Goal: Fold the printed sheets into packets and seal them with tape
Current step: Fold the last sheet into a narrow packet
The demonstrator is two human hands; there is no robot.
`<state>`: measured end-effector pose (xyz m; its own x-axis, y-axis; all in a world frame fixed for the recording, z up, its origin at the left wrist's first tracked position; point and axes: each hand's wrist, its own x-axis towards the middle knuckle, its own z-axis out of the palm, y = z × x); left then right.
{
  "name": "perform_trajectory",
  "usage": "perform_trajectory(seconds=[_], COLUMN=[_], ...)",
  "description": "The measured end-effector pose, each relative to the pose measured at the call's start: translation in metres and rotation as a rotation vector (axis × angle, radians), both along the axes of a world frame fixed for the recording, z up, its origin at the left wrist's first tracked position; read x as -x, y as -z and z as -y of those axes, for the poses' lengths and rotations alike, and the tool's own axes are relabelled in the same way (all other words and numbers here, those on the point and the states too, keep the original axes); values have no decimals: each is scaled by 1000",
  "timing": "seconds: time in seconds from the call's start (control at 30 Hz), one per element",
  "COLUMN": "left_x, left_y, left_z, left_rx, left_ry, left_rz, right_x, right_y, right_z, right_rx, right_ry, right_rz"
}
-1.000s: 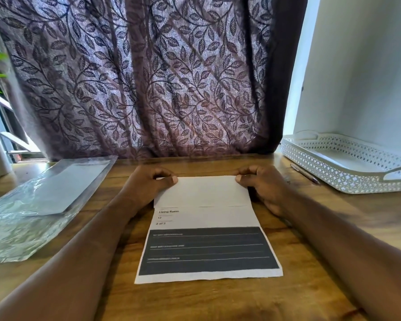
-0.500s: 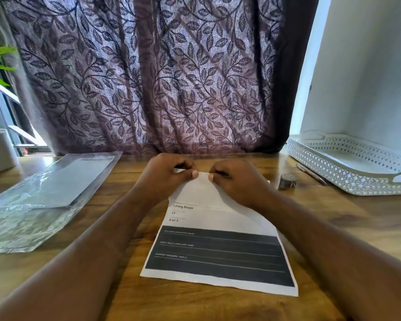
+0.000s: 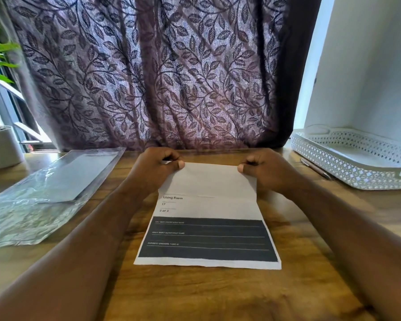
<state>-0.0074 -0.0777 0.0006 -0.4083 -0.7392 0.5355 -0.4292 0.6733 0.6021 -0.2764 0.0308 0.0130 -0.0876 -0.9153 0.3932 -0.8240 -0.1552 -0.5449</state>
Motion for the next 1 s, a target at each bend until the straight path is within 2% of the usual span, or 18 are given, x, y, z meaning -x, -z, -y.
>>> perform_trajectory(seconds=[0.2,0.33,0.4,0.47,0.57,0.73,1.0], left_x=[0,-2,-1,7,24,39,6], left_y=[0,3,2,-2,-10,-14,-17], left_z=[1,4,0,-12,-33,-42,-18], left_rx=[-15,-20,77,287,418,412,184], left_ry=[-22,-67,-151,-192,-14,68,-55], left_rz=[-37,-32,71,219,270,367,365], right_x=[5,5,1,-7,-26,-38,-20], right_y=[2,2,2,1,3,4,4], right_z=[0,-3,-4,-5,-4,-5,-5], right_rx=[30,122,169,205,250,272,266], right_ry=[56,97,73,32,-20,-82,-20], right_rz=[161,158,160,125,42,-10,26])
